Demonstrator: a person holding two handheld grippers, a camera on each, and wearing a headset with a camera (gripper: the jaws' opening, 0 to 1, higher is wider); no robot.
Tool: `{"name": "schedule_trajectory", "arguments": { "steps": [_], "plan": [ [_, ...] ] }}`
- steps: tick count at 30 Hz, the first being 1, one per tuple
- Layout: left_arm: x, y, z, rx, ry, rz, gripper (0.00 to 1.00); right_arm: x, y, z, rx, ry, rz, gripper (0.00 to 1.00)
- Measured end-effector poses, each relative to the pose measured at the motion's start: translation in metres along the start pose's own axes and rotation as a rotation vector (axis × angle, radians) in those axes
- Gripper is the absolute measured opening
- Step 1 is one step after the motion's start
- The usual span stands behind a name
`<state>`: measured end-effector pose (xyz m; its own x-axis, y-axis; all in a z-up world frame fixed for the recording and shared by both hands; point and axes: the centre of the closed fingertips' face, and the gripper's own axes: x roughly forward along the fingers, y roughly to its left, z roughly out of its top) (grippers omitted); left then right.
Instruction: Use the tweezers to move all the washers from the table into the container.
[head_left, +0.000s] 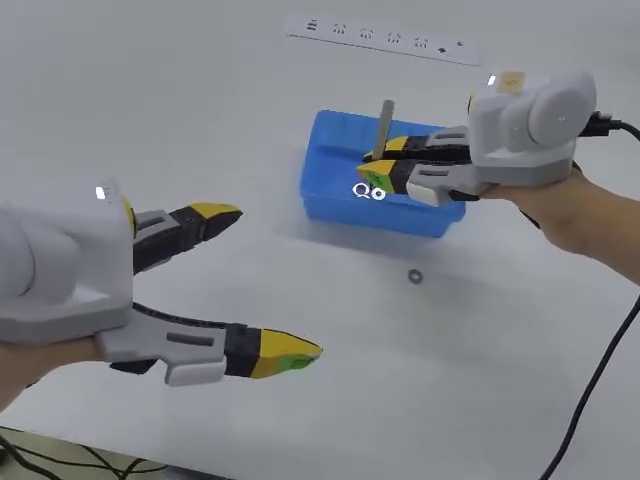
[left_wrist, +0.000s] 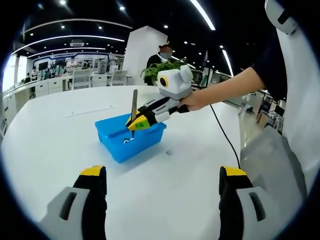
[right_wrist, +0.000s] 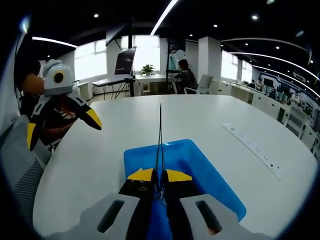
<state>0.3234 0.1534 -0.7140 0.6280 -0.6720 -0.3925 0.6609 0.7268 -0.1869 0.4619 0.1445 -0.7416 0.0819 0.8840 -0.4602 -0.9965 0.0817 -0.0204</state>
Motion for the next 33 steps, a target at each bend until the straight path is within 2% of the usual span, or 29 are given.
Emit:
{"name": "schedule_trajectory", "arguments": {
  "steps": [3,11,14,17,24,26,27,29,33],
  "plan": [
    [0.007,0.008,0.010,-0.010,-0.028,0.003,0.98,-0.001,0.001,0.000,-0.011,0.005,0.001,0.08],
    [0.031,0.031,0.042,0.042,-0.069,0.001,0.95,-0.005,0.001,-0.001,-0.025,0.014,0.002,0.08],
    [0.041,0.037,0.054,0.060,-0.077,-0.019,0.90,-0.007,0.000,-0.002,-0.028,0.017,-0.001,0.08],
    [0.052,0.042,0.065,0.102,-0.075,-0.035,0.86,-0.008,0.000,-0.004,-0.034,0.021,-0.001,0.08],
    [0.075,0.048,0.085,0.194,-0.071,-0.063,0.76,-0.009,0.003,-0.002,-0.050,0.023,0.009,0.08],
    [0.082,0.041,0.089,0.137,-0.068,-0.120,0.72,-0.010,0.003,-0.002,-0.050,0.023,0.007,0.08],
    [0.085,0.042,0.092,0.143,-0.076,-0.120,0.71,-0.010,0.003,-0.002,-0.049,0.023,0.008,0.08],
    [0.091,0.049,0.095,0.200,-0.074,-0.117,0.67,-0.011,0.002,-0.002,-0.053,0.027,0.006,0.08],
    [0.098,0.045,0.095,0.256,-0.045,-0.149,0.51,-0.013,0.004,-0.002,-0.059,0.032,0.009,0.08]
  ]
}}
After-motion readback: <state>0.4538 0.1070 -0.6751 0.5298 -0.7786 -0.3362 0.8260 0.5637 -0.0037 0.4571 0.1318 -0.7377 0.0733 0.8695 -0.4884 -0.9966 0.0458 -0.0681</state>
